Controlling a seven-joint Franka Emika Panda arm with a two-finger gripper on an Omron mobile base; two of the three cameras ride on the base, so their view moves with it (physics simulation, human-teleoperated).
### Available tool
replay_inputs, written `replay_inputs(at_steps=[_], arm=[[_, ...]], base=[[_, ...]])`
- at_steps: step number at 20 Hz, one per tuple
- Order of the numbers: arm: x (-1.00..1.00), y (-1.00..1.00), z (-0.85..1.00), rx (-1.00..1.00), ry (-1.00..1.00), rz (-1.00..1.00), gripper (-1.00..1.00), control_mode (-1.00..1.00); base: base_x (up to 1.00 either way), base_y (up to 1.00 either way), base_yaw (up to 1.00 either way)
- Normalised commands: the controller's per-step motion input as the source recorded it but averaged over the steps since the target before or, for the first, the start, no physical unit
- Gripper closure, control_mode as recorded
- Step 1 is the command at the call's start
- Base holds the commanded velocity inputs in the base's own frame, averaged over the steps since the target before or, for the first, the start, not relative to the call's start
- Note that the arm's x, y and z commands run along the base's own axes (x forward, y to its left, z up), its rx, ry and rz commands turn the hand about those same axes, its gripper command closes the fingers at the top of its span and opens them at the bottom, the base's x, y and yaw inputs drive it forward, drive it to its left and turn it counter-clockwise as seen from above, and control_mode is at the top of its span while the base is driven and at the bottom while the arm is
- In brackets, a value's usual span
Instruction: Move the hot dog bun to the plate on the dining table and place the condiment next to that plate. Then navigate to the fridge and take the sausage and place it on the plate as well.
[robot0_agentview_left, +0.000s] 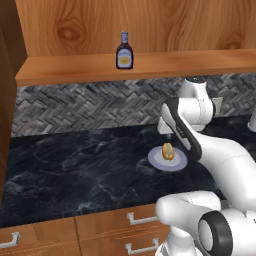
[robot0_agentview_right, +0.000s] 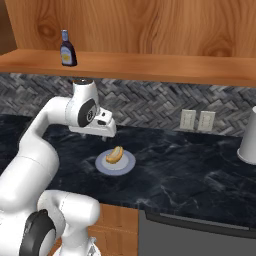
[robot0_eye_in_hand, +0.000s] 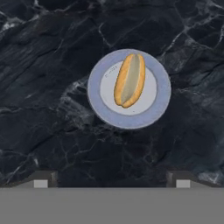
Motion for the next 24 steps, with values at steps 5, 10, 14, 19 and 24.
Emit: replay_inputs(at_steps=[5, 10, 14, 19, 24], arm=[[0.14, -0.33, -0.45, 0.0, 0.0, -0.03, -1.0, -1.0], [0.33, -0.22, -0.42, 0.01, 0.03, -0.04, -1.0, -1.0], [0.44, -0.05, -0.36, 0.02, 0.09, -0.05, -1.0, -1.0], [0.24, 0.0, -0.3, 0.0, 0.02, -0.05, -1.0, -1.0], [0.1, 0.0, -0.2, 0.0, 0.0, -0.07, -1.0, -1.0]], base=[[0.0, 0.0, 0.0], [0.0, 0.0, 0.0], [0.0, 0.0, 0.0], [0.0, 0.0, 0.0], [0.0, 0.0, 0.0]])
